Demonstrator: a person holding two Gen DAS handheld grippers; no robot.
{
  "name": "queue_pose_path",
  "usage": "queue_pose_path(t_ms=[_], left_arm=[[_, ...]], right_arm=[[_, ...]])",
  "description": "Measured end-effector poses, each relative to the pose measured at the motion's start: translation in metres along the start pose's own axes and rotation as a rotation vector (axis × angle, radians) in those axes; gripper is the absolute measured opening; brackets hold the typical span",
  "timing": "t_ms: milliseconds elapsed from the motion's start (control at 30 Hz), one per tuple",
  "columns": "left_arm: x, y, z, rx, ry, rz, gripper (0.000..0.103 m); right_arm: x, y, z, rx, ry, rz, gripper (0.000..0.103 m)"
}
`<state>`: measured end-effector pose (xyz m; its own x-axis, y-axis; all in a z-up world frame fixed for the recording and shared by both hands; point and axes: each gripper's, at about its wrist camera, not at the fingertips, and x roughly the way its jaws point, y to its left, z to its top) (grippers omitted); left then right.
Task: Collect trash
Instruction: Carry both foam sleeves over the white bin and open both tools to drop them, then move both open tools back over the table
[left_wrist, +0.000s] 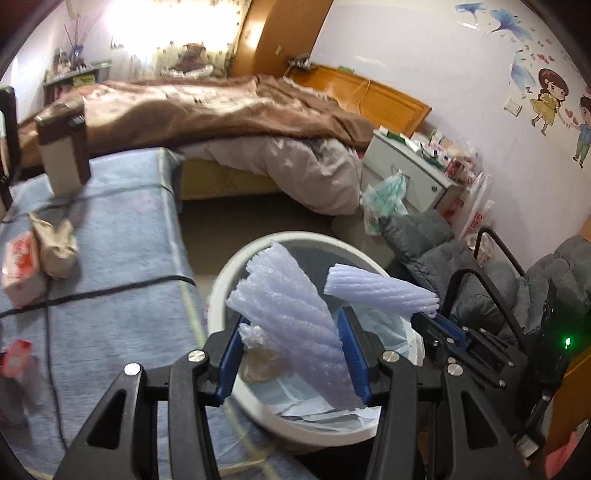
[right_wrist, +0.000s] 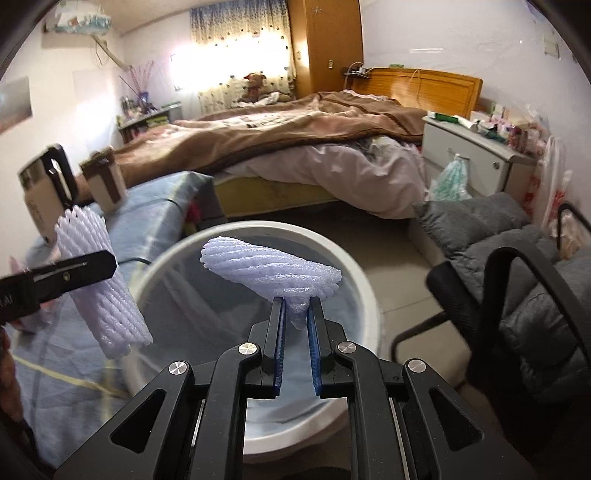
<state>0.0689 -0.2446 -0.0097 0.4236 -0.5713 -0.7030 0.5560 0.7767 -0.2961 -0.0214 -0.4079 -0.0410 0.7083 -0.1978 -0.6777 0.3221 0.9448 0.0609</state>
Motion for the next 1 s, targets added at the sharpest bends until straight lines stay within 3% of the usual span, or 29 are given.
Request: queue_pose_path(t_ms=[67,167,267,367,433,1000], left_arm=[[0.006,-0.005,0.0,0.04,0.0,0.033,0.052],[0.018,-0.006,0.002,0.025,0.04,-0.01,0.058],[0.026,-0.003,0.001,0.017,0.064,0.012,0.058],[0.03,0.001,-0.001,0.001,0.075,0.03,0.067],[0.03,0.004,-0.002,-0.009,0.076,0.032,0.068],[-0.049,0.047,-0.014,-0.058,-0.06,0.08,0.068]], right_arm=[[0.005,-0.004,-0.002,-0.001,0.012,-0.014,0.012],[0.012,-0.008,-0.002,-0.002,0.031,-0.03,0.015],[0.016,-0.01,-0.003,0.003,0.054,-0.046,0.017],[0.019,-0.01,-0.005,0.002,0.065,-0.04,0.031],[0.02,-0.009,-0.006,-0.004,0.068,-0.031,0.046],[-0.012,0.034,-0.001,-0.037,-0.024,0.025,0.047]])
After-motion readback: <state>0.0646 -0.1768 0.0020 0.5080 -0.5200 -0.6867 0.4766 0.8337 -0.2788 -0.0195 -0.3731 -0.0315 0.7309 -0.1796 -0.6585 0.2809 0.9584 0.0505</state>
